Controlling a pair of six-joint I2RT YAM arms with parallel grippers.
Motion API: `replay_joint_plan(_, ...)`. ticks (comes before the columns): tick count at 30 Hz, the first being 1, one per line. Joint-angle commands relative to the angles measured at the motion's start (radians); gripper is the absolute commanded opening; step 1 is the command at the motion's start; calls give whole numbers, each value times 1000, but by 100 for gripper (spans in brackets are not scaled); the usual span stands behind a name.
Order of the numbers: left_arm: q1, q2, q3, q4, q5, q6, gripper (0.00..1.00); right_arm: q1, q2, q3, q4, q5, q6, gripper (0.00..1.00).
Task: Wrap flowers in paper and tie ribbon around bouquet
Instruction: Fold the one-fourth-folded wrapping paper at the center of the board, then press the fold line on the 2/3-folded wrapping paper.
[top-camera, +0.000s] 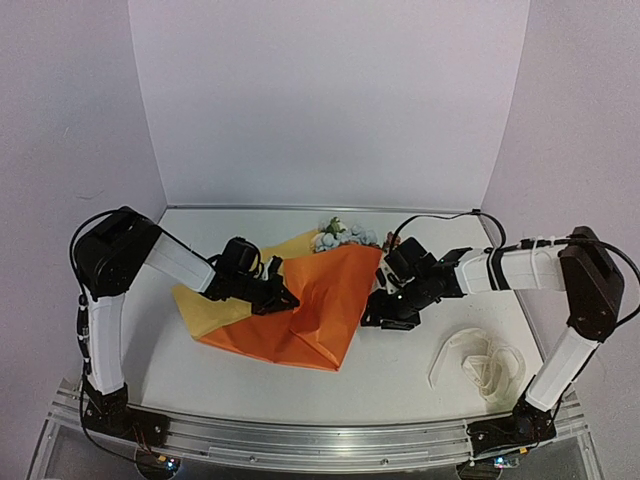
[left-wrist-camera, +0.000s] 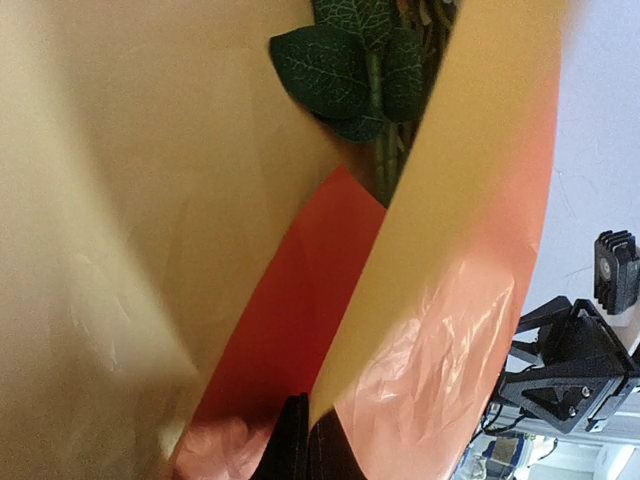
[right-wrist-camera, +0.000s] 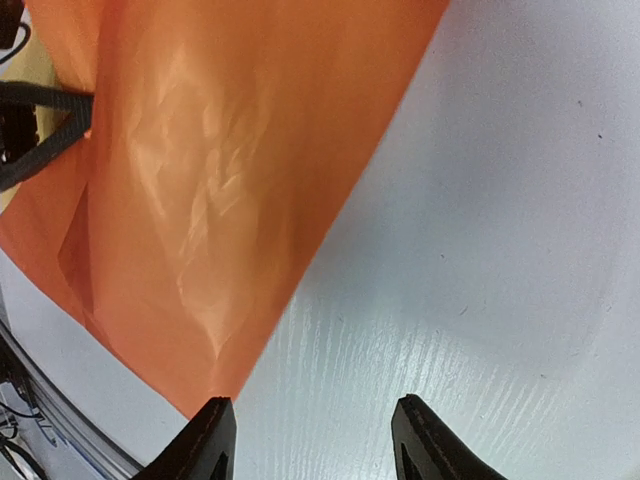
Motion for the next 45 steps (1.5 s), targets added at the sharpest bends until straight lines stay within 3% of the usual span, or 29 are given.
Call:
replay_joint_plan(1, 4, -84, -105, 115, -49, -65, 0, 10, -39, -1, -11, 60, 15, 56)
replay_joint_plan(5, 3, -97, -198, 196, -57, -146, 0, 10, -18, 20, -15, 77, 40, 57)
replay_joint_plan(8, 3, -125, -267, 240, -84, -198, 0, -8, 21, 48, 12, 61, 76, 67)
replay_joint_plan(12, -5, -160, -327, 245, -129, -240, 0, -42, 77, 65, 141, -1, 160, 77)
replay_joint_plan(15, -9, -175, -353, 247, -150, -259, 0, -59, 124, 78, 223, -32, 212, 77)
replay_joint_plan(26, -10, -184, -352, 232, -151, -247, 0, -82, 271, 49, 589, -51, 371, 61)
replay_joint_plan(31, -10, -189, -350, 223, -151, -242, 0, -81, 302, 47, 615, -38, 387, 44)
replay_joint_plan(39, -14, -199, -342, 247, -119, -236, 0, -94, 302, 53, 617, -30, 373, 2)
replay_joint_plan(45, -19, -210, -310, 231, -103, -231, 0, -133, 266, 49, 557, -48, 301, 0)
